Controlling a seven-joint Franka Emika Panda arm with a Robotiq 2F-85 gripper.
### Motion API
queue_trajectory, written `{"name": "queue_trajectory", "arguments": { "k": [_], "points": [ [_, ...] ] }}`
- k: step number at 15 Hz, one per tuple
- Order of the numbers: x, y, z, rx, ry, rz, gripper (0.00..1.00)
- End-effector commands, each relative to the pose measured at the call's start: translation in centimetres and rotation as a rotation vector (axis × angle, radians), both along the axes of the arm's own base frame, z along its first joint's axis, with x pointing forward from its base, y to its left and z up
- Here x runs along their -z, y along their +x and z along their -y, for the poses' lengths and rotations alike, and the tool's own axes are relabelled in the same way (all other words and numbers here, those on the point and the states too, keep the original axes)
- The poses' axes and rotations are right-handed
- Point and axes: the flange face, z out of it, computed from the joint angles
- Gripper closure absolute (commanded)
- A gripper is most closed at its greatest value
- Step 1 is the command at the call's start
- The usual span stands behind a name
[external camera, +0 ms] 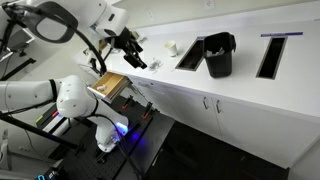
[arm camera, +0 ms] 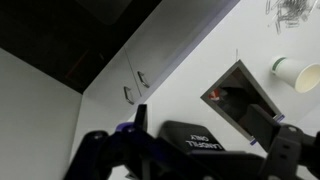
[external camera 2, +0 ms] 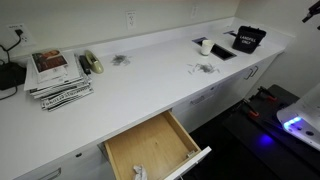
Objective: Open the first cabinet door on the right
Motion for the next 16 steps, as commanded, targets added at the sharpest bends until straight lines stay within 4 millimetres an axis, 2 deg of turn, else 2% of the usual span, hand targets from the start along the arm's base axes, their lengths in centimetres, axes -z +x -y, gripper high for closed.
{"name": "queue_trajectory", "arguments": {
  "k": [1,5,6,7,10,14,16],
  "points": [
    [5.9,-2.4,5.2,0.202,0.041,-0.022,0.0],
    [11.4,-4.7,9.5,0.414,0.086,-0.034,0.0],
    [11.8,-4.3,9.8,0.45,0.105,-0.038,0.0],
    [10.7,-5.0,8.6,0.363,0.086,-0.014,0.0],
    [12.3,-4.6,9.5,0.414,0.105,-0.05,0.0],
    [12.3,-4.5,9.7,0.419,0.103,-0.053,0.0],
    [13.4,-5.3,11.2,0.496,0.15,-0.055,0.0]
  ]
}}
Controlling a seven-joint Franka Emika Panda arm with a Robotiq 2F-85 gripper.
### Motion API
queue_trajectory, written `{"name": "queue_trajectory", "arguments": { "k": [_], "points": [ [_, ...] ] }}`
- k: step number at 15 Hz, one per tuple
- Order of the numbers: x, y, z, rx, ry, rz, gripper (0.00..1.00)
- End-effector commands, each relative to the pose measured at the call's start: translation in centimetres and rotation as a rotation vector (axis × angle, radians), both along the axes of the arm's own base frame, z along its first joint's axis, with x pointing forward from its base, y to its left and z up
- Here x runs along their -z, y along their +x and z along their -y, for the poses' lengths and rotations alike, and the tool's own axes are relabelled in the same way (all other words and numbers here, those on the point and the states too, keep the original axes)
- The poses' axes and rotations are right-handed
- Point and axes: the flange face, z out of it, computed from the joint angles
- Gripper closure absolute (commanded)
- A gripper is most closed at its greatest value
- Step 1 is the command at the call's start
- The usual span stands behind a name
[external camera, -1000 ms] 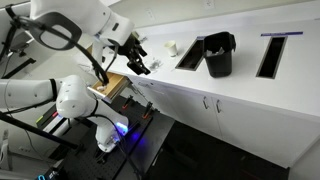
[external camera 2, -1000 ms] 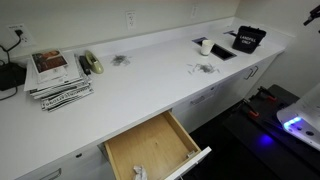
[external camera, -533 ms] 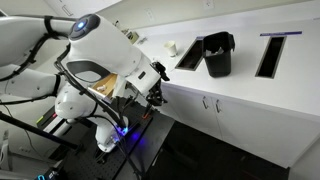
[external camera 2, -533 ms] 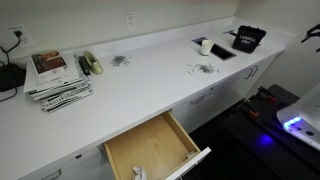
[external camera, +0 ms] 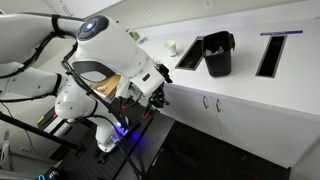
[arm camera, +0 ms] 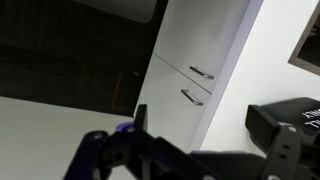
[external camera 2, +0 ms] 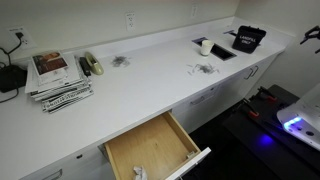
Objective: Open the first cabinet door on the right
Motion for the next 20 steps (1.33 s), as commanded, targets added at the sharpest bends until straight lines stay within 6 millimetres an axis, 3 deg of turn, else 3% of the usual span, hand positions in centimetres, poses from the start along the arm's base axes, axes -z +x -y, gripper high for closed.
{"name": "queue_trajectory", "arguments": {
  "k": [1,6,10,15,20],
  "points": [
    [1.7,-1.4,2.2,0.125,0.069,0.007,0.0],
    [6.8,-6.6,6.1,0.388,0.229,0.063,0.0],
    [9.6,-8.7,7.9,0.594,0.359,0.17,0.0],
    [14.6,-5.8,10.3,0.812,0.601,0.3,0.0],
    [23.4,-2.8,13.3,0.998,0.83,0.344,0.0]
  ]
}}
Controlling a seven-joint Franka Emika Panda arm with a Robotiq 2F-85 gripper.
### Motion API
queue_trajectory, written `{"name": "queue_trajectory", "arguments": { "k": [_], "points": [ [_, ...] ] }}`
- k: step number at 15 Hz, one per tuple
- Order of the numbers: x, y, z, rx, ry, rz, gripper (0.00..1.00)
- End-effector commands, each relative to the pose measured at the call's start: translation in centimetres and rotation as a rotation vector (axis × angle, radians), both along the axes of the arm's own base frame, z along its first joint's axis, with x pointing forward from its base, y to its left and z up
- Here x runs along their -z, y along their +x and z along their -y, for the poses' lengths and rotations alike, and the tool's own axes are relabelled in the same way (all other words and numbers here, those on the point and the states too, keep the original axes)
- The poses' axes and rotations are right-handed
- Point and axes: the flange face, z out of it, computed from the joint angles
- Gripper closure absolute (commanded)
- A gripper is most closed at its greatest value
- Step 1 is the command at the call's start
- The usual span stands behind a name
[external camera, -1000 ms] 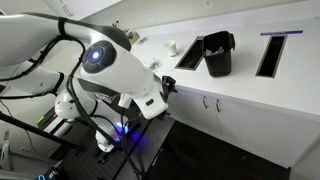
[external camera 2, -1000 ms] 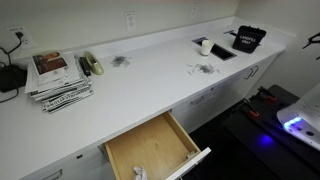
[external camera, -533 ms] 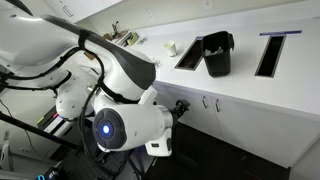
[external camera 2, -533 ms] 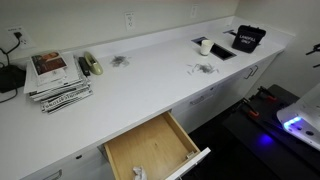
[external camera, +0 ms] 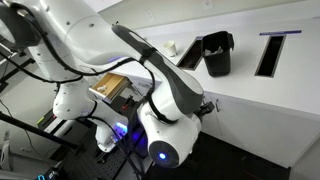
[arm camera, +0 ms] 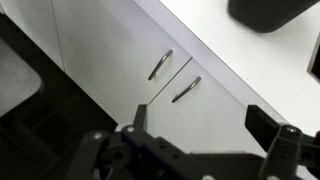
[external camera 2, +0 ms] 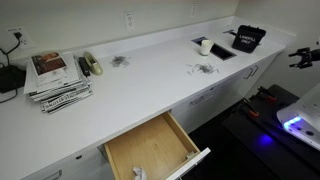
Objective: Open the first cabinet door on the right
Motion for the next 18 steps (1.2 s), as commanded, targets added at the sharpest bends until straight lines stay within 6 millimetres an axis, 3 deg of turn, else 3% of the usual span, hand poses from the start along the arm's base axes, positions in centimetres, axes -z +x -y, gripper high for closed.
{"name": "queue_trajectory", "arguments": {
  "k": [1,4,6,10,15,18],
  "points": [
    [6.2,1.0,2.9,0.11,0.177,0.034,0.0],
    [10.5,1.2,3.8,0.162,0.296,0.03,0.0],
    [12.2,1.5,4.0,0.171,0.35,0.041,0.0],
    [13.5,1.5,3.2,0.15,0.338,0.03,0.0],
    [13.4,1.8,3.3,0.147,0.341,0.034,0.0],
    [15.2,3.0,2.2,0.166,0.398,0.084,0.0]
  ]
}}
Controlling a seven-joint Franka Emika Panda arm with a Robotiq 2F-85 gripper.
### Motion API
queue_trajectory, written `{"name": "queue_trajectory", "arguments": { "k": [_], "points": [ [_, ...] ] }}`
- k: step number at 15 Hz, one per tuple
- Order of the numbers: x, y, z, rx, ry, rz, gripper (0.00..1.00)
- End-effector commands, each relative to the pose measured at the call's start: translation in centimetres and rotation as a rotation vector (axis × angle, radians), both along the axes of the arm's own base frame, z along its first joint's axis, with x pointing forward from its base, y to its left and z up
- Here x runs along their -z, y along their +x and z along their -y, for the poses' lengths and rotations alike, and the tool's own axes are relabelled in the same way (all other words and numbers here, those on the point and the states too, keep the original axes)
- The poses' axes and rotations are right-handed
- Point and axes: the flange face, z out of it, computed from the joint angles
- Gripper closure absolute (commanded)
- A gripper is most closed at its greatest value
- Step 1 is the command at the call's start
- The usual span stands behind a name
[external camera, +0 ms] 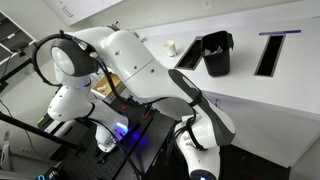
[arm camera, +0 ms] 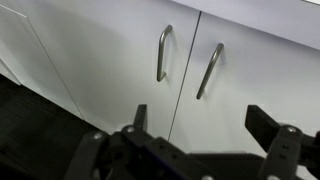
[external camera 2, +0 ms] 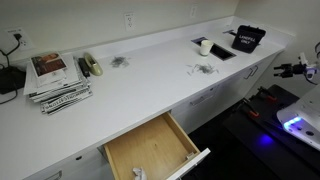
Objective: Open the first cabinet door on the right
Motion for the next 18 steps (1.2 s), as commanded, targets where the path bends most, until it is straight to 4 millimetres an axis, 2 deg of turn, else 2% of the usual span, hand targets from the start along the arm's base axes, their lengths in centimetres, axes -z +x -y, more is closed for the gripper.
{"name": "queue_trajectory", "arguments": {
  "k": [1,4,9,13,18],
  "points": [
    [2.0,1.4,-1.1,0.042,0.055,0.062,0.0],
    [4.7,2.4,-1.9,0.115,0.066,0.129,0.0],
    [8.4,3.0,-2.0,0.225,0.102,0.236,0.0],
    [9.6,3.7,-1.9,0.208,0.162,0.306,0.0],
    [9.8,5.1,-1.7,0.176,0.172,0.359,0.0]
  ]
}}
